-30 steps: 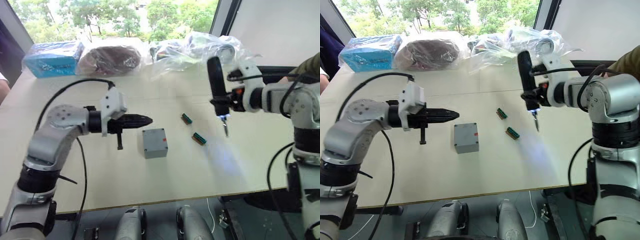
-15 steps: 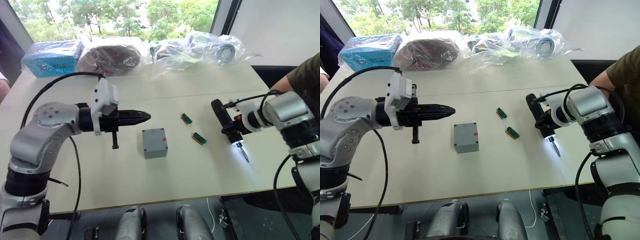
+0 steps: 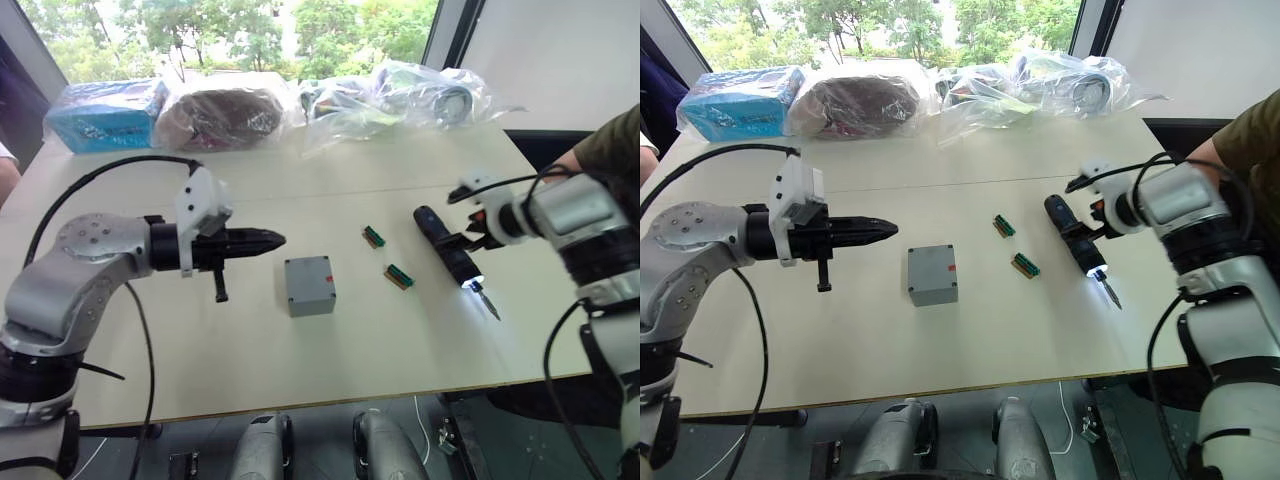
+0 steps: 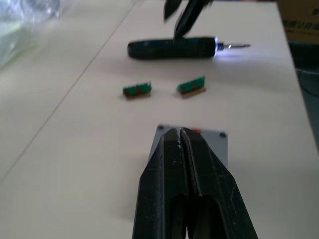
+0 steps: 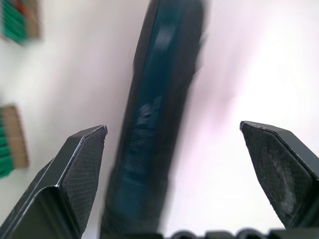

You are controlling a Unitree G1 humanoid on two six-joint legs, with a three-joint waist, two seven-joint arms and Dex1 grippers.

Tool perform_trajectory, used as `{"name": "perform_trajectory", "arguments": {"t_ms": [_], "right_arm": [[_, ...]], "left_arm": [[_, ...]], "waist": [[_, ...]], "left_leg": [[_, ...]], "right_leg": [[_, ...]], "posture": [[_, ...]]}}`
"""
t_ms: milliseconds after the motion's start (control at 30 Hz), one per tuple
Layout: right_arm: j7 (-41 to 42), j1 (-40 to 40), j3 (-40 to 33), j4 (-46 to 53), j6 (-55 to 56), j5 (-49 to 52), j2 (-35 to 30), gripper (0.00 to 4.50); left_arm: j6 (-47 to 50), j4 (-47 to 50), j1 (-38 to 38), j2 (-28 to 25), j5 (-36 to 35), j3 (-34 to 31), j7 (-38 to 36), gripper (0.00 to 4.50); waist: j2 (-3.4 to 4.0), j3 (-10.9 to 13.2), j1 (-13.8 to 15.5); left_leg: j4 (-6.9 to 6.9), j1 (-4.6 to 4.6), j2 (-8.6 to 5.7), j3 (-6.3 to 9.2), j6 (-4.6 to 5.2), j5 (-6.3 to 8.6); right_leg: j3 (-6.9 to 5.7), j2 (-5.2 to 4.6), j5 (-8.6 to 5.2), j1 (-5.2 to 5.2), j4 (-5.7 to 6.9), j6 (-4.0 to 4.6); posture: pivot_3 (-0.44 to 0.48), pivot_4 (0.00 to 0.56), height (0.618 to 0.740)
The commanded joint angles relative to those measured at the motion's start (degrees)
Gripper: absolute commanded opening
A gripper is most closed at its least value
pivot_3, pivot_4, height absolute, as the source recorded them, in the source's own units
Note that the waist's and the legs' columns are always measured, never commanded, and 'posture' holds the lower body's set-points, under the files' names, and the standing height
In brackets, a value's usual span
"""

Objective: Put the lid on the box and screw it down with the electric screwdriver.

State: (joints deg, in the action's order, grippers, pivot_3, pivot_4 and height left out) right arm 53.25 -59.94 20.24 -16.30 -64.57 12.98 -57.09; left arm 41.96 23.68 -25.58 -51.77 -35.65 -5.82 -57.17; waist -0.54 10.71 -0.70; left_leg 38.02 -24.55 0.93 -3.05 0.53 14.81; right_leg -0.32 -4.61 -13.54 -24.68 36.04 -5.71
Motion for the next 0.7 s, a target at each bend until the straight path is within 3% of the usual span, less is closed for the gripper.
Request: {"name": "perform_trajectory", "arguments": {"t_ms": [33,200,367,400,700], "right_arm": [[5.69,3.72,-9.81,12.66,2.12,5.59,-5.60,4.50],[16.94,17.07,-26.00,29.12,-0.65,18.67,-13.17,4.50],[20.70,31.73,-41.95,37.07,0.26,24.01,-14.99,4.50],[20.90,34.16,-44.37,38.32,0.22,24.56,-14.94,4.50],[22.12,49.81,-53.67,40.49,5.86,22.78,-15.54,4.50]], "left_arm": [[1.19,0.37,2.86,-4.00,-0.50,-5.63,-0.25,0.52],[0.36,-1.37,11.87,-8.04,0.55,-11.40,-2.77,2.23],[2.04,0.62,19.35,-9.61,-1.77,-17.69,-4.31,4.23],[2.43,0.97,20.29,-10.02,-2.26,-18.99,-4.80,4.44],[3.54,1.51,23.55,-12.99,-3.52,-24.60,-7.10,4.44]], "waist": [[-0.02,0.01,-0.03],[-0.02,0.02,-0.10],[-0.06,0.04,0.10],[-0.09,0.03,0.16],[-0.11,0.01,-0.02]], "left_leg": [[-0.02,0.01,0.01,0.01,0.00,0.00],[-0.03,0.06,0.11,-0.03,-0.01,0.00],[0.01,0.08,0.21,-0.06,-0.02,0.01],[0.03,0.08,0.21,-0.08,-0.02,0.01],[0.09,0.13,0.16,-0.15,-0.07,0.00]], "right_leg": [[-0.01,0.00,-0.01,0.00,-0.01,0.00],[-0.01,-0.03,-0.03,0.04,-0.02,0.00],[-0.02,-0.07,-0.12,0.07,-0.02,0.16],[-0.02,-0.09,-0.14,0.08,-0.03,0.20],[0.00,-0.20,-0.15,0.12,-0.05,0.24]], "posture": [[0.000,0.150,0.740],[0.000,0.150,0.740],[0.000,0.150,0.740],[0.000,0.150,0.740],[0.000,0.150,0.740]]}}
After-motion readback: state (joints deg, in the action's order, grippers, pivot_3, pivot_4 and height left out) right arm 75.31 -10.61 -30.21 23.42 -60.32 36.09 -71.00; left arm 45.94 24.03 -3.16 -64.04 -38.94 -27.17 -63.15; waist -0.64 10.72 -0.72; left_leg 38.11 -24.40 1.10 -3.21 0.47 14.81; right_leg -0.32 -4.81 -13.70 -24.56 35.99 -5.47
